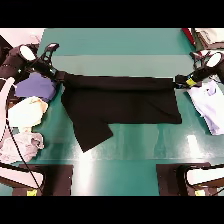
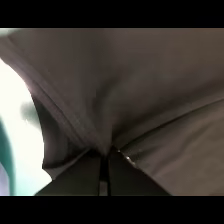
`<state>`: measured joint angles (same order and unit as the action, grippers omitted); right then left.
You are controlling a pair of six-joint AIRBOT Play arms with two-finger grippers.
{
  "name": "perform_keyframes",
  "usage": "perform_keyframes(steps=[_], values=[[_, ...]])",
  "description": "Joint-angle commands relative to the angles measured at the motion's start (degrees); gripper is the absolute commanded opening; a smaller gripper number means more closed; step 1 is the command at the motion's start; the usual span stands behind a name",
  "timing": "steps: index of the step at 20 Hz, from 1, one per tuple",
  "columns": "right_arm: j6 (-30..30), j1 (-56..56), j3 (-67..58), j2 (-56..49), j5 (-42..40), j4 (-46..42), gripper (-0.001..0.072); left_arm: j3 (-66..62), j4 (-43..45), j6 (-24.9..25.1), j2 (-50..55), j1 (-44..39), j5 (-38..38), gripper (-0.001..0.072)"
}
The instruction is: Fold the shirts.
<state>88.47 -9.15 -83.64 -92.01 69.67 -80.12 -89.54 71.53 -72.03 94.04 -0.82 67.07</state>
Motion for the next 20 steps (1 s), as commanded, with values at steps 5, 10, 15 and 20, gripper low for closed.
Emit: perform_keyframes(steps=[5,10,15,20], values=[[-0.1,0.1,2.0,0.0,0.2,3.6,0.0065,2.6,0.2,-2.1,0.0,0.0,1.9,0.0028],[-0.3,-0.2,-0.3,0.0,5.1,4.1,0.0348,2.4,0.4,-3.2,-0.1,0.0,7.3,0.0560],[-2.6,-1.2,-6.3,0.3,16.7,4.1,0.0346,2.5,1.4,-7.3,-2.3,2.1,14.9,0.0543],[-3.9,-1.7,-1.9,7.8,16.9,4.2,0.0343,17.6,-1.2,-8.1,-16.6,5.0,12.4,0.0543]])
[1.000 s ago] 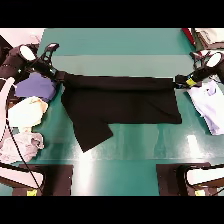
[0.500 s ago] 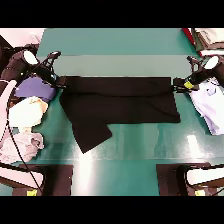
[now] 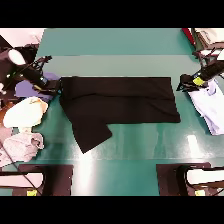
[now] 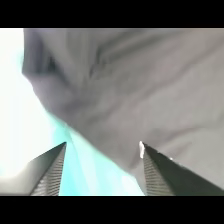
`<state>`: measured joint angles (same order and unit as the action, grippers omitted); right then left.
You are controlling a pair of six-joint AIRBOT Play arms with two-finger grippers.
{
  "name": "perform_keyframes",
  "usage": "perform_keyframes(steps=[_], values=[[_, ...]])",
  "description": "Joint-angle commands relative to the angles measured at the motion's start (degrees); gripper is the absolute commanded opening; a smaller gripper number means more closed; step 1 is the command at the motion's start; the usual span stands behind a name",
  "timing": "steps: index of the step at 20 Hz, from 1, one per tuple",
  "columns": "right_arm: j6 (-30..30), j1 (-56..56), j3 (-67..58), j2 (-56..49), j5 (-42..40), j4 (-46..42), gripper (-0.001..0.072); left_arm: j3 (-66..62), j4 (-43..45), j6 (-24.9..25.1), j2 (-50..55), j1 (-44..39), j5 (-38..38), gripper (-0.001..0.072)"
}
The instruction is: Fold the shirts.
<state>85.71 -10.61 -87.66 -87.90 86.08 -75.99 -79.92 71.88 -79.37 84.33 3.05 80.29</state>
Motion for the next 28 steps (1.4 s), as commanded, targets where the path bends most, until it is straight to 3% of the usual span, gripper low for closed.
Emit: perform_keyframes(steps=[1,5,8,12,17,18,20,23,26,27,28], values=[[-1.2,0.1,4.4,5.7,-1.7,0.0,0.0340,13.5,-3.2,-0.8,-10.3,1.2,-2.4,0.0543],[-1.4,0.3,12.9,12.0,-8.2,1.1,0.0336,36.4,-14.5,-0.4,-20.2,1.2,-11.0,0.0543],[-2.5,-0.9,16.0,13.4,-8.3,6.7,0.0336,45.4,-20.0,3.4,-20.9,1.1,-14.0,0.0543],[-2.7,-1.4,16.1,13.4,-8.2,11.0,0.0336,48.7,-23.2,5.0,-20.9,0.8,-16.4,0.0543],[-2.7,-1.4,16.1,13.4,-6.8,11.9,0.0336,48.8,-22.7,4.1,-20.8,-6.1,-20.7,0.0541],[-2.9,-1.4,16.1,13.4,-6.0,11.7,0.0336,48.8,-22.7,3.6,-20.8,-7.0,-21.1,0.0475],[-3.4,-2.3,16.2,13.4,-4.0,11.4,0.0336,48.8,-22.8,3.3,-20.8,-7.2,-21.1,0.0021],[-3.9,-5.2,16.3,13.4,0.0,9.9,0.0336,47.5,-22.8,3.3,-20.9,-7.2,-20.0,0.0025],[-3.9,-9.0,16.5,13.3,2.8,2.3,0.0339,45.1,-22.8,3.3,-20.9,-7.2,-18.8,0.0025],[-4.6,-10.4,17.7,13.5,3.0,1.9,0.0385,44.5,-22.8,3.3,-20.9,-7.2,-18.9,0.0025],[-5.2,-12.0,20.0,13.5,3.0,2.5,0.0476,44.3,-22.8,3.3,-20.9,-7.2,-18.9,0.0025]])
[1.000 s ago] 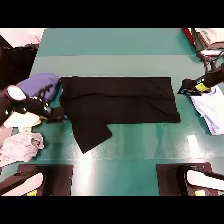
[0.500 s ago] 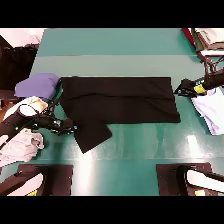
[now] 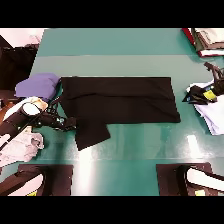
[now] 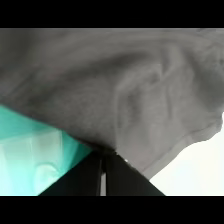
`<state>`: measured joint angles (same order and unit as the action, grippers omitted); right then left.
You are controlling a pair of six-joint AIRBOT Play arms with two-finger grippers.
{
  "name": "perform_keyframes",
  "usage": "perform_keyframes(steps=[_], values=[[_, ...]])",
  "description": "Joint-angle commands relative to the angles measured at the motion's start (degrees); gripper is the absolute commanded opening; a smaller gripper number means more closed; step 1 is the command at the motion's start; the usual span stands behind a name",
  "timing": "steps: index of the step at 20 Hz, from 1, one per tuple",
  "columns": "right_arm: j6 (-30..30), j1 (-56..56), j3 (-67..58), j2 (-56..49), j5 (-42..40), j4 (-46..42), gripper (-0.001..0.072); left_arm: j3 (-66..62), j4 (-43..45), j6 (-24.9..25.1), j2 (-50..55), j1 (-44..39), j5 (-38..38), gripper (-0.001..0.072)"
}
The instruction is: Fold the shirts.
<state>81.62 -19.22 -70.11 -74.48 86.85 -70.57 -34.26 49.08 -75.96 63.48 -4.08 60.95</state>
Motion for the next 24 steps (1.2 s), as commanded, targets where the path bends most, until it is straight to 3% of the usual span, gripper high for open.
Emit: perform_keyframes(steps=[1,7,13,14,16,17,21,24], values=[[-1.4,-4.8,5.4,0.1,1.9,-1.9,0.0492,-1.3,0.0,-0.1,0.0,-0.1,0.4,0.0025],[-6.4,-7.6,21.1,0.1,-8.7,3.6,0.0490,-1.3,-0.1,-0.1,0.0,-0.1,0.4,0.0025],[-6.3,-1.9,23.3,-0.2,-17.6,3.5,0.0438,-1.3,-0.1,-0.1,0.0,-0.1,0.7,0.0026],[-6.3,-1.3,23.3,-0.2,-18.1,3.5,0.0411,-1.3,-0.1,-0.1,0.0,-0.1,0.7,0.0025],[-6.3,-1.1,23.3,-0.2,-18.5,3.3,0.0174,-1.3,-0.1,-0.1,0.0,-0.1,1.5,0.0026],[-6.3,-1.4,23.3,-0.1,-18.2,3.0,0.0021,-1.3,0.1,-0.1,0.0,-0.1,1.9,0.0025],[-6.4,-4.7,23.3,4.0,-13.3,2.8,0.0016,-2.1,4.9,-1.9,-1.0,-0.1,5.6,0.0023],[-6.3,-9.2,23.3,10.4,-4.5,-2.4,0.0014,-2.4,6.7,-3.9,-8.2,-0.1,11.3,0.0022]])
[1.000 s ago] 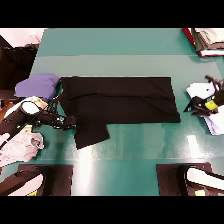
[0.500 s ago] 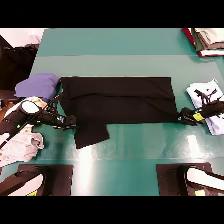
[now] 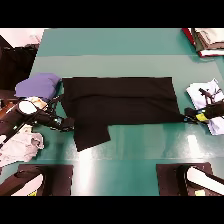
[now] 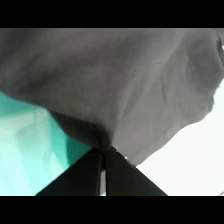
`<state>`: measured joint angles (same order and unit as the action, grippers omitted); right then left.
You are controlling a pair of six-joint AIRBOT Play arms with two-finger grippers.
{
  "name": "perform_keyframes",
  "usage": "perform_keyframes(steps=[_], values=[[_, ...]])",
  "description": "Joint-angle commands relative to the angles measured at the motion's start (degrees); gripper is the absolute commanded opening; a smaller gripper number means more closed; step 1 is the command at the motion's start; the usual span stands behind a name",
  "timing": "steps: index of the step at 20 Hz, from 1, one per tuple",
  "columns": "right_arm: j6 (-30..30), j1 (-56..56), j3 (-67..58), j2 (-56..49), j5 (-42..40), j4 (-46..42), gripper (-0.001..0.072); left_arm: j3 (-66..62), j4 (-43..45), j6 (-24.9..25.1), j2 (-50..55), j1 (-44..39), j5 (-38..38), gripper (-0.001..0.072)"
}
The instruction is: Fold the shirts.
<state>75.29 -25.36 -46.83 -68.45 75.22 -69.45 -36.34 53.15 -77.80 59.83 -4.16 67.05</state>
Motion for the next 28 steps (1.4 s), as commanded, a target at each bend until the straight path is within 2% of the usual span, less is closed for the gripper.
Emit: perform_keyframes(steps=[1,5,7,9,12,18,22,26,28], values=[[0.1,-4.5,0.0,6.5,9.4,-5.2,0.0015,-0.4,3.3,-3.0,-7.5,0.0,7.3,0.0022],[0.1,-7.5,0.0,13.4,10.7,-5.9,0.0014,-0.4,1.9,-5.0,-15.9,0.0,17.3,0.0024],[0.1,-7.4,0.0,14.4,10.3,-3.4,0.0014,-1.0,0.2,-4.9,-16.4,0.0,17.8,0.0024],[0.1,-7.3,0.0,14.0,9.0,0.1,0.0014,-3.8,0.7,-4.7,-16.3,0.0,13.5,0.0024],[0.1,-5.3,0.0,12.1,5.4,4.1,0.0014,-10.0,3.8,-4.7,-15.6,0.0,3.0,0.0024],[3.2,2.5,-7.0,5.9,-0.7,3.5,0.0014,-16.4,6.2,-3.9,-4.8,0.0,-5.5,0.0025],[3.7,6.5,-13.4,-2.9,0.2,3.4,0.0016,-16.5,6.5,-3.2,1.6,0.0,-11.7,0.0026],[3.8,9.6,-18.0,-10.8,-1.7,3.5,0.0017,-16.5,6.5,-3.5,4.4,0.0,-23.4,0.0030],[4.4,9.8,-20.6,-13.6,-2.0,4.7,0.0047,-16.6,6.5,-5.9,4.6,0.0,-29.2,0.0479]])
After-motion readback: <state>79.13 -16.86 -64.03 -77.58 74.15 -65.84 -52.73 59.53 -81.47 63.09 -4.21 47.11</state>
